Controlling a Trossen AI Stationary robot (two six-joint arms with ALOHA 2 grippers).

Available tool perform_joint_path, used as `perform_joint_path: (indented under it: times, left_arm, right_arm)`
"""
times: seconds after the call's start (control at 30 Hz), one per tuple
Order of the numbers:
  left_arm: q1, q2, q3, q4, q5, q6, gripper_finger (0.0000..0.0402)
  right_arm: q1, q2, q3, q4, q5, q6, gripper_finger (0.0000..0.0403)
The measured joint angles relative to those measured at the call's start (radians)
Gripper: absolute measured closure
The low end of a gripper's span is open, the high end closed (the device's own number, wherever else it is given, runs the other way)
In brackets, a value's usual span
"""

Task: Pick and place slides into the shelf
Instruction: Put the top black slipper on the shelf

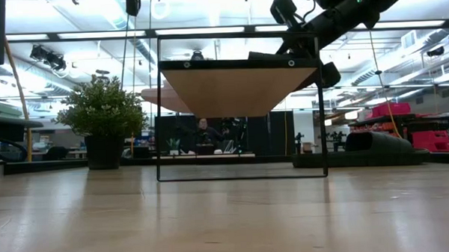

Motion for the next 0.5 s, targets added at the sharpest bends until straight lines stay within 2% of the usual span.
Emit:
perform_joint_path:
  times: [0.2,0.5]
  left_arm:
    - [0.0,0.0,0.0,0.0,0.0,0.0,0.039]
    - [0.0,0.0,0.0,0.0,0.0,0.001,0.0379]
  right_arm:
    - [0.0,0.001,0.0,0.001,0.007,-0.005,0.0391]
    - [0.0,0.001,0.0,0.001,0.017,-0.006,0.039]
